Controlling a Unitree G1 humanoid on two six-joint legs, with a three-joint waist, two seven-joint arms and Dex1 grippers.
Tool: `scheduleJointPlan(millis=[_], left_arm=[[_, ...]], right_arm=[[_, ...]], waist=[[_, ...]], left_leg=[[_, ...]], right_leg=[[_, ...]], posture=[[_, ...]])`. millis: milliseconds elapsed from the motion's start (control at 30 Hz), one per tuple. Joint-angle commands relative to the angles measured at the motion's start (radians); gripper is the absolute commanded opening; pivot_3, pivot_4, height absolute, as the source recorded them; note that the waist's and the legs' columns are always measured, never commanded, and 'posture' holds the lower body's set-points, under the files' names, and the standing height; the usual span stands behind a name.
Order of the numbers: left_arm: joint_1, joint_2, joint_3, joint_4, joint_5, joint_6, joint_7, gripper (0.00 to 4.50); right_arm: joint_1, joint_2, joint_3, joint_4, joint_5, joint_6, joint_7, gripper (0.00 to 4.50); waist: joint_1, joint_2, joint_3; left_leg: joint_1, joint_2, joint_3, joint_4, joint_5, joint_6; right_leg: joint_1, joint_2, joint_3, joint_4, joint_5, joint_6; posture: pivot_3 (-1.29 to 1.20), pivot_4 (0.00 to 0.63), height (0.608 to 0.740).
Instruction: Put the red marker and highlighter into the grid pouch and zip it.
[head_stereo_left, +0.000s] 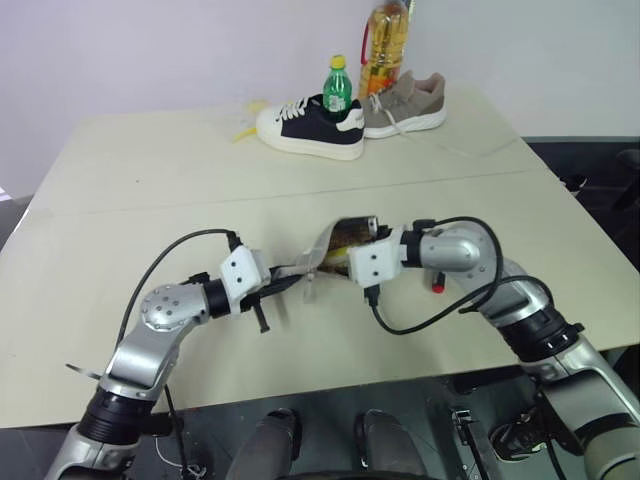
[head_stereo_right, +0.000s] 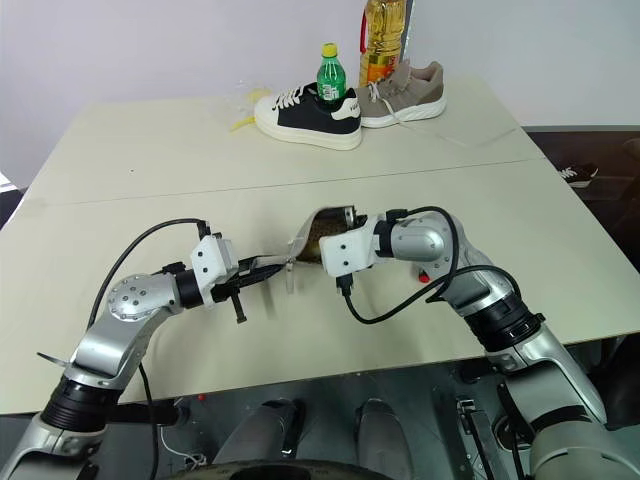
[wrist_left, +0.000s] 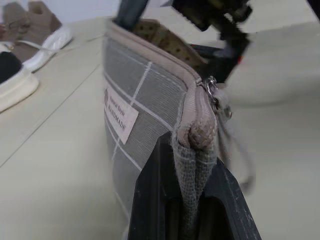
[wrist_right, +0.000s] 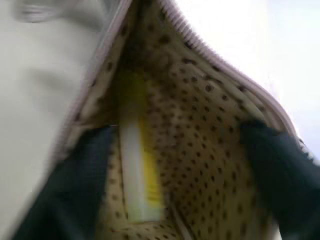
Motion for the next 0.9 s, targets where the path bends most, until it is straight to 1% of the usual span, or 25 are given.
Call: scheduleJointPlan(millis=[33,100,167,233,333,433,600,800,833,900], left_arm=[[-0.019,-0.03,0.014,0.031,0.041,-0.068,0.055,0.0],[-0.028,-0.054,0.006,0.064,0.066,-0.097,0.082,0.0],[-0.046,-0.085,-0.018,0.121,0.12,-0.152,0.119,0.0],[-0.066,-0.109,-0.039,0.169,0.16,-0.196,0.142,0.0],[-0.103,-0.133,-0.076,0.251,0.218,-0.274,0.156,0.0],[-0.143,-0.166,-0.11,0.327,0.255,-0.356,0.164,0.0],[-0.193,-0.211,-0.147,0.394,0.255,-0.414,0.134,0.0],[-0.221,-0.225,-0.145,0.445,0.257,-0.451,0.126,0.0],[-0.223,-0.226,-0.143,0.448,0.256,-0.452,0.128,0.0],[-0.221,-0.226,-0.139,0.448,0.256,-0.452,0.132,0.0]], right_arm=[[0.013,-0.002,-0.127,-0.09,0.149,0.166,0.037,4.32],[0.04,-0.01,-0.197,-0.14,0.247,0.311,0.059,4.32],[0.084,-0.035,-0.297,-0.184,0.347,0.507,0.065,4.32],[0.111,-0.041,-0.379,-0.195,0.404,0.661,0.027,4.32],[0.15,-0.059,-0.438,-0.148,0.36,0.8,-0.096,4.32],[0.167,-0.021,-0.514,-0.122,0.355,1.021,-0.246,4.32],[0.258,0.002,-0.538,-0.214,0.349,1.214,-0.369,4.32],[0.308,0.109,-0.563,-0.302,0.386,1.369,-0.467,4.32],[0.313,0.13,-0.561,-0.302,0.387,1.377,-0.485,4.09],[0.318,0.152,-0.556,-0.295,0.386,1.381,-0.507,3.49]], waist=[[0.0,0.0,0.0],[0.001,0.0,0.0],[0.002,0.0,0.0],[0.008,0.0,0.0],[0.005,0.0,0.0],[0.004,0.0,0.0],[0.002,0.001,-0.001],[-0.001,0.001,-0.001],[-0.002,0.001,-0.001],[-0.001,0.001,-0.001]], left_leg=[[0.0,0.0,0.0,0.0,0.0,0.0],[0.0,0.0,0.0,0.0,0.0,0.0],[0.0,0.0,0.0,0.0,0.0,0.0],[-0.001,0.0,-0.002,0.001,0.0,0.0],[-0.002,0.0,-0.001,0.002,0.0,0.001],[-0.002,0.0,0.0,0.002,0.0,0.001],[-0.005,0.0,0.0,0.002,0.0,0.001],[-0.005,0.001,0.001,0.003,-0.001,0.001],[-0.005,0.001,0.001,0.003,-0.001,0.001],[-0.005,0.001,0.001,0.004,-0.001,0.001]], right_leg=[[0.0,0.0,0.0,0.0,0.0,0.0],[0.0,0.0,0.0,-0.001,0.0,0.0],[0.0,-0.001,0.0,-0.001,0.0,0.0],[0.002,-0.001,0.0,-0.003,0.001,-0.001],[0.001,-0.001,0.0,-0.004,0.002,-0.003],[0.001,-0.001,-0.001,-0.004,0.002,-0.003],[-0.002,-0.001,-0.001,-0.004,0.003,0.0],[-0.003,-0.001,0.0,-0.003,0.004,0.001],[-0.003,0.0,0.0,-0.003,0.004,0.001],[-0.002,0.0,0.0,-0.003,0.004,0.001]], posture=[[0.0,0.15,0.74],[0.0,0.15,0.74],[0.0,0.15,0.74],[0.0,0.15,0.74],[0.0,0.15,0.74],[0.0,0.15,0.74],[0.0,0.15,0.74],[0.0,0.15,0.74],[0.0,0.15,0.74],[0.0,0.15,0.74]])
